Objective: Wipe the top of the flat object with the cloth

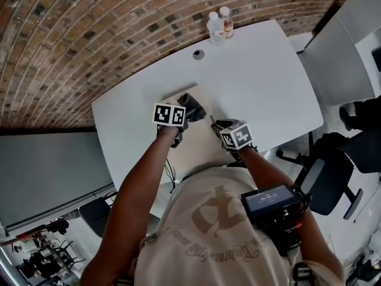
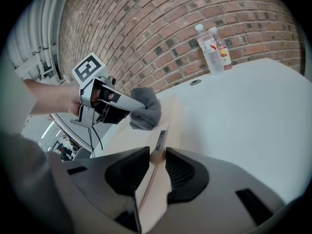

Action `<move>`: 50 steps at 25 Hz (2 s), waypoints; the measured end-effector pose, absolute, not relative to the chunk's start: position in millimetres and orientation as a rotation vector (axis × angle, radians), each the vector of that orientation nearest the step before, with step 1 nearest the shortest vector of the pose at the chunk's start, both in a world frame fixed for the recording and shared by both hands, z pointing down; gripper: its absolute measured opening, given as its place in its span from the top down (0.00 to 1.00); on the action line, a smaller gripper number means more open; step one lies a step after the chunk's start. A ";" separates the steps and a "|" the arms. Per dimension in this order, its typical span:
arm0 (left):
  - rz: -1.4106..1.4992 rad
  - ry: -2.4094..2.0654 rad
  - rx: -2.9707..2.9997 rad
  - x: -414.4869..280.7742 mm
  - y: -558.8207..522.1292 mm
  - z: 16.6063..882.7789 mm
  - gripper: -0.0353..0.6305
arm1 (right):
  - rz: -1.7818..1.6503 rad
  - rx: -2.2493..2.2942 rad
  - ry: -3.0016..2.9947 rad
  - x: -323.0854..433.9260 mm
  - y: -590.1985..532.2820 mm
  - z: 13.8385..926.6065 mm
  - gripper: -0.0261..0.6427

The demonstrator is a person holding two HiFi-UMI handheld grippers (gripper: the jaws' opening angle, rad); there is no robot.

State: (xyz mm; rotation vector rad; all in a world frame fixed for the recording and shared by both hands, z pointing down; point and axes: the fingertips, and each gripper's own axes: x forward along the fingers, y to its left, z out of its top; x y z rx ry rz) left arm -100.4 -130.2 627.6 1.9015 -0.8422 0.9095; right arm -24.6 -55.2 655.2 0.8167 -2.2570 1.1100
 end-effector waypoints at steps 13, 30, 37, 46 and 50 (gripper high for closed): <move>0.861 -1.034 1.770 -221.5 -102.6 622.8 0.78 | 1.115 0.831 -2.247 -25.2 -54.9 655.2 0.79; 0.642 -1.117 1.757 -262.0 -76.6 590.2 0.78 | 1.156 0.856 -2.300 -23.4 -56.4 643.8 0.79; 0.612 -0.934 1.875 -165.8 -83.9 584.3 0.78 | 1.133 0.807 -2.285 -21.5 -31.6 643.3 0.79; 0.717 -0.785 1.918 -62.7 -96.0 605.3 0.78 | 1.089 0.706 -2.312 -14.6 -15.8 653.8 0.78; 0.780 -0.774 1.909 -42.9 -98.4 615.4 0.78 | 1.103 0.656 -2.332 -15.9 -19.4 652.7 0.78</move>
